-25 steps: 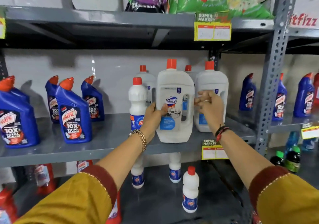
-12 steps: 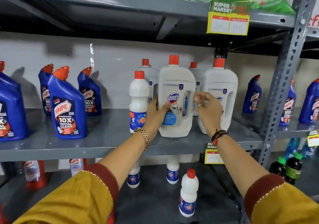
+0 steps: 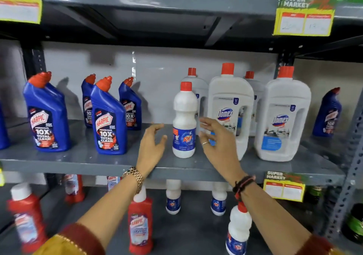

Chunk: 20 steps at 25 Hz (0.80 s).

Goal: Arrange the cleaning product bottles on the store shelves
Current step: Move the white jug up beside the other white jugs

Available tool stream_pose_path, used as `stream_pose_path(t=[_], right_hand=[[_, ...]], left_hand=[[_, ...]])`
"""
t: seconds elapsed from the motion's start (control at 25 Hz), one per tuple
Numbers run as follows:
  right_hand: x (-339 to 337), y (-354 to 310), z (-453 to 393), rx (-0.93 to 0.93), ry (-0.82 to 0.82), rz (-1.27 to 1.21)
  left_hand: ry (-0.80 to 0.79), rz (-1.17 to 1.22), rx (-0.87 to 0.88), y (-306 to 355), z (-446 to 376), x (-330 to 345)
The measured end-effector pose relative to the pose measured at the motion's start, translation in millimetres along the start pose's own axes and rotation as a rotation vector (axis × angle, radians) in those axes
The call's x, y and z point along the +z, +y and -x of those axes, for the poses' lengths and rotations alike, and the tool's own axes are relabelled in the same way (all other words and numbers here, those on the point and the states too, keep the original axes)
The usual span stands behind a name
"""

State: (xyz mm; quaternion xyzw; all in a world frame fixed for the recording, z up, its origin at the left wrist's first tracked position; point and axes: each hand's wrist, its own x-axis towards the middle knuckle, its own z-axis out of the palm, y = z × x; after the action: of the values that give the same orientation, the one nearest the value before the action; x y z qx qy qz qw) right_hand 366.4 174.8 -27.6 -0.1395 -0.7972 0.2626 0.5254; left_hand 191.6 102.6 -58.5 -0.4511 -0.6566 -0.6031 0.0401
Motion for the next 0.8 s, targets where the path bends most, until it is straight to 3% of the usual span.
stream_pose_path(t=[0.16, 0.28, 0.44, 0.8], right_hand=[[45, 12, -8, 0.094, -0.05, 0.006], [62, 21, -16, 0.254, -0.02, -0.044], [68, 25, -14, 0.368, 0.042, -0.078], [7, -17, 60, 0.311, 0.042, -0.18]], left_hand=[[-0.299, -0.585, -0.009, -20, 3, -17], [-0.482, -0.83, 0.002, -16, 6, -18], [-0.598, -0.911, -0.017, -18, 6, -19], [-0.668, -0.976, 0.027, -24, 4, -21]])
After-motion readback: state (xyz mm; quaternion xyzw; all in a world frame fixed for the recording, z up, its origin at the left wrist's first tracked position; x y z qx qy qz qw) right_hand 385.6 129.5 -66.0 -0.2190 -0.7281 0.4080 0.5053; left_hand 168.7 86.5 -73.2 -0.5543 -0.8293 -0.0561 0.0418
